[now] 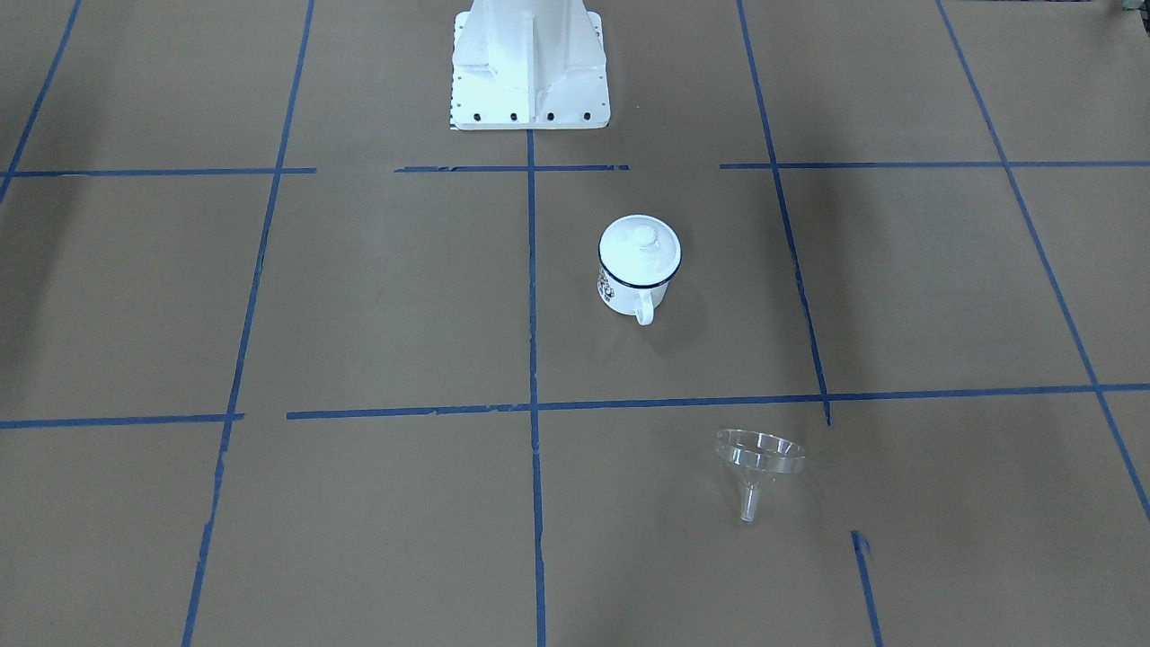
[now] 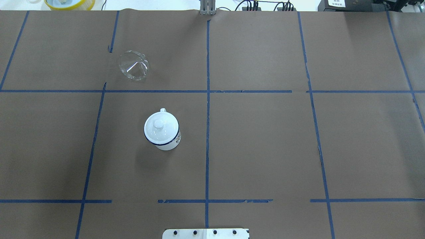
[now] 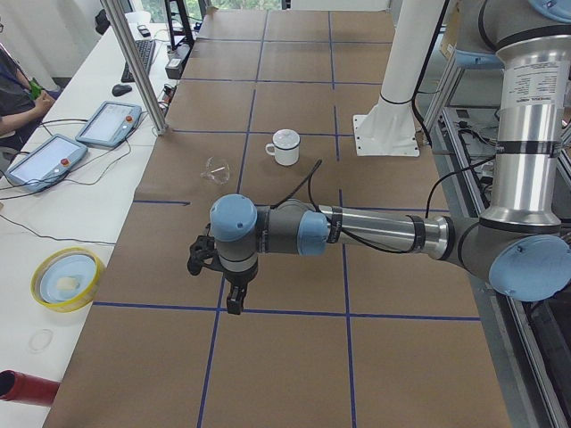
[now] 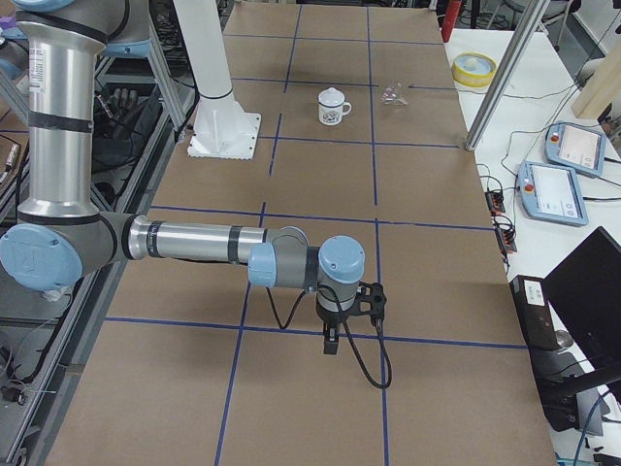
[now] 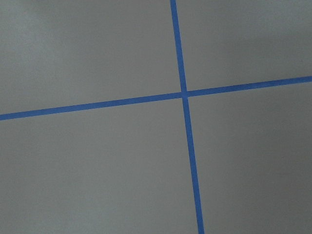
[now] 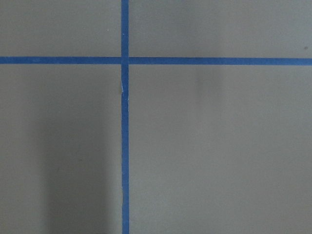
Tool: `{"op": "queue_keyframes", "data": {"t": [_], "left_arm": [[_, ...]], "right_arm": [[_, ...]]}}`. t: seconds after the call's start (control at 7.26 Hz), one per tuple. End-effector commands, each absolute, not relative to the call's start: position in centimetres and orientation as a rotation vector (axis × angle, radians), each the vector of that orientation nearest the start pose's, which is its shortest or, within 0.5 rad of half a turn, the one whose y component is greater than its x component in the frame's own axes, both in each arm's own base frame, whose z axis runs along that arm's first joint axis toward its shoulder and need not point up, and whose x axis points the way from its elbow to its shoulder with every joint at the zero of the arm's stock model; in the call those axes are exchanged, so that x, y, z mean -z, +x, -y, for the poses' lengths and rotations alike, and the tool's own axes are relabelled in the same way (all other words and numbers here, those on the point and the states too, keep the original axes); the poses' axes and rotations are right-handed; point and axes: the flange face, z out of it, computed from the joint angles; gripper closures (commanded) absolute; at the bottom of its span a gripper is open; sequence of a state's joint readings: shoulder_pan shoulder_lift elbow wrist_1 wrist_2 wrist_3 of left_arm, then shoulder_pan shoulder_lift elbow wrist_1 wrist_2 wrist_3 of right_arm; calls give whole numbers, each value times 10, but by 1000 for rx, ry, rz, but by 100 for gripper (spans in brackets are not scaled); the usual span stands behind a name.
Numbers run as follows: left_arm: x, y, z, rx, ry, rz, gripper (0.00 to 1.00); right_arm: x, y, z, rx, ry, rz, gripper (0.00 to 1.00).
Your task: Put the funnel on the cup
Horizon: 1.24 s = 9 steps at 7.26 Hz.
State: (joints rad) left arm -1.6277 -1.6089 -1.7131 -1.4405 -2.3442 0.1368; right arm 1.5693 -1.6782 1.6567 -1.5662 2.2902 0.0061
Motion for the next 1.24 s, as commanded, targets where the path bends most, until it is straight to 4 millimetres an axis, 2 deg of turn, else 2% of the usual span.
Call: {"op": "queue_keyframes", "data": {"t": [0.0, 0.14, 0.28, 0.41, 0.55, 0.69, 0.83, 1.1], "left_arm": [[-463, -94, 525, -110, 167, -759, 0], [-408, -89, 526, -46, 186, -763, 0], [-360, -50, 520, -16, 192, -787, 0], [-312, 16, 515, -7, 166, -828, 0], [-264, 80, 520, 19, 126, -865, 0], [-236, 145, 514, 22, 61, -897, 0], [-207, 187, 506, 21, 28, -920, 0], [-196, 281, 470, 3, 21, -877, 0]], "right_arm": [[-670, 67, 445, -10, -19, 719, 0], [-670, 67, 445, -10, -19, 719, 0], [-670, 67, 445, -10, -19, 719, 0], [-670, 67, 445, -10, -19, 719, 0], [-670, 67, 445, -10, -19, 719, 0], [-670, 67, 445, -10, -19, 719, 0], [-670, 67, 445, -10, -19, 719, 0], [-670, 67, 445, -10, -19, 719, 0]]}}
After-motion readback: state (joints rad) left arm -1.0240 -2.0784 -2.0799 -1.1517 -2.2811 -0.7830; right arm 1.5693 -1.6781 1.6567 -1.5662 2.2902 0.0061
